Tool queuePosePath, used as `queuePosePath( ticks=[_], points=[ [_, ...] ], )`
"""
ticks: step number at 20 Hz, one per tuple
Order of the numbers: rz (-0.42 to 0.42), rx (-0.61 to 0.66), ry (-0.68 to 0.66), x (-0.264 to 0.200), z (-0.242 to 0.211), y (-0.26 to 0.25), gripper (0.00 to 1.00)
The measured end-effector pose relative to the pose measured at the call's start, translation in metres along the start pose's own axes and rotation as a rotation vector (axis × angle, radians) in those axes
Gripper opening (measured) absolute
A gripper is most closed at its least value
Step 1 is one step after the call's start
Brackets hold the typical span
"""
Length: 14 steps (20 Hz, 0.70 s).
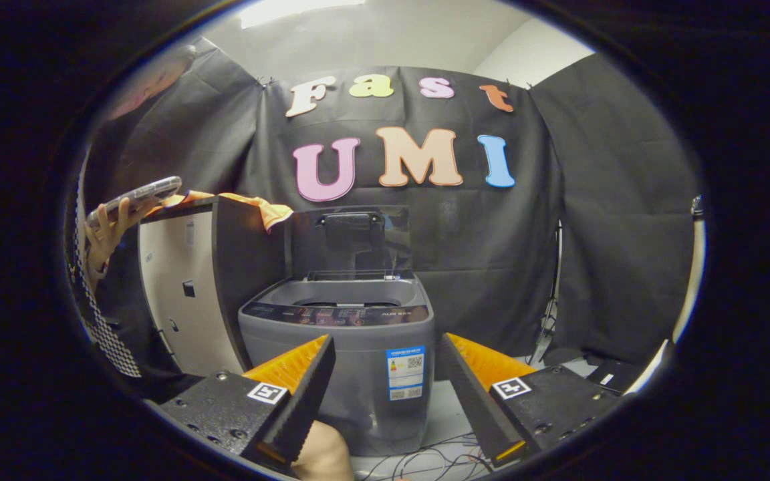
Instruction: Put the clothes into the washing machine and then close the washing machine lid.
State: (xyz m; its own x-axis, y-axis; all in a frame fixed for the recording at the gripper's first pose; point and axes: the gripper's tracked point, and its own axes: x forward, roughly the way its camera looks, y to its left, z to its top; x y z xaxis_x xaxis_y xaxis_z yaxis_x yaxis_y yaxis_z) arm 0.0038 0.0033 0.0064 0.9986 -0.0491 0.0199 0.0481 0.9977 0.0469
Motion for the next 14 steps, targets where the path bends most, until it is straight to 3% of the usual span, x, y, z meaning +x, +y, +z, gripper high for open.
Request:
queuePosePath(
  ticks=[6,10,14],
  points=[
    [0.047,0.119,-0.146,0.047,0.091,0.053,0.97],
    [0.118,0.107,-0.122,0.089,0.149,0.102,0.97],
    [0.245,0.094,-0.074,0.131,0.195,0.179,0.97]
  ],
)
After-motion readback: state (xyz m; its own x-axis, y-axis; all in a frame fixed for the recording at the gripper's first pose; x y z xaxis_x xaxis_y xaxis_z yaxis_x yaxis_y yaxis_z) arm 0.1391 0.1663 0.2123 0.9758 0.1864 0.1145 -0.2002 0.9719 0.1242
